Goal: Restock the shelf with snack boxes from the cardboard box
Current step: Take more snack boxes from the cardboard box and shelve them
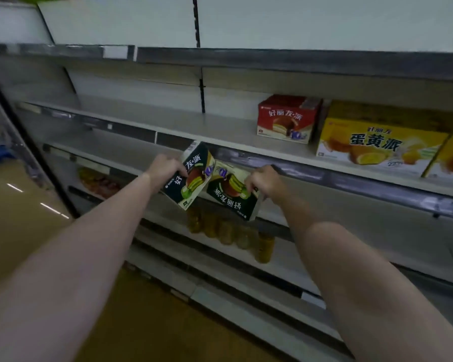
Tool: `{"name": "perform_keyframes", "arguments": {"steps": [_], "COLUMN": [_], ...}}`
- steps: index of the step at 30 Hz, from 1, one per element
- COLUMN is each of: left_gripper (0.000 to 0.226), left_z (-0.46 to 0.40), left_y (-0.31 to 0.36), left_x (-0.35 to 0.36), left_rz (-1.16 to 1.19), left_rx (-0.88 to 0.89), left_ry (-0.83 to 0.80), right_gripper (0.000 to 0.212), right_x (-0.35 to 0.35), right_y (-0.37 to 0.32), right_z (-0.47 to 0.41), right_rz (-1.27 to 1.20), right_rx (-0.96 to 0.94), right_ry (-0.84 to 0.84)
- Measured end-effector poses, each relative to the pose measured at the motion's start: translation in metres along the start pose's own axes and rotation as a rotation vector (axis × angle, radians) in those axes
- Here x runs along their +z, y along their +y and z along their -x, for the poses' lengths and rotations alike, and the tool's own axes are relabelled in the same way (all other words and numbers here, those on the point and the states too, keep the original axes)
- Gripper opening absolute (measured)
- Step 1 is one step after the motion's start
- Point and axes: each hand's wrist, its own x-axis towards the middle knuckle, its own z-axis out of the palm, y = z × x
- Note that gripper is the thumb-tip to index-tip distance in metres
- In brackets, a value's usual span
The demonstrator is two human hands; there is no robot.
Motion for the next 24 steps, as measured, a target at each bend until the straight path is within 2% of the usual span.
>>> {"name": "perform_keyframes", "arguments": {"steps": [2,5,9,11,13,16,19,24], "left_gripper": [0.017,0.029,0.025,0.028,0.039,0.054,0.057,0.061], "left_z": [0.004,0.012,0.027,0.031,0.032,0.032,0.025,-0.006], "left_y": [-0.004,-0.007,0.000,0.005,0.015,0.032,0.052,0.091], "left_x": [0.001,0.001,-0.001,-0.003,-0.004,-0.006,-0.008,-0.014], "left_rz": [0.000,0.047,0.096,0.129,0.131,0.110,0.109,0.165], "left_rx": [0.016,0.027,0.016,0.012,0.046,0.077,0.147,0.197], "left_ry": [0.024,0.042,0.099,0.103,0.108,0.109,0.148,0.185], "right_gripper": [0.009,0.012,0.010,0.020,0.024,0.014,0.014,0.007], "right_x": [0.008,0.014,0.015,0.014,0.013,0.012,0.007,-0.001], "right_y": [-0.009,-0.020,-0.031,-0.036,-0.042,-0.052,-0.069,-0.092], "right_z": [0.003,0.013,0.040,0.052,0.060,0.066,0.058,0.012], "right_rz": [0.012,0.055,0.004,-0.048,-0.155,-0.349,-0.580,-0.703], "right_rx": [0.009,0.020,0.069,0.059,0.055,0.058,0.088,0.080], "right_ry": [0.008,0.023,0.097,0.161,0.273,0.414,0.480,0.330]}}
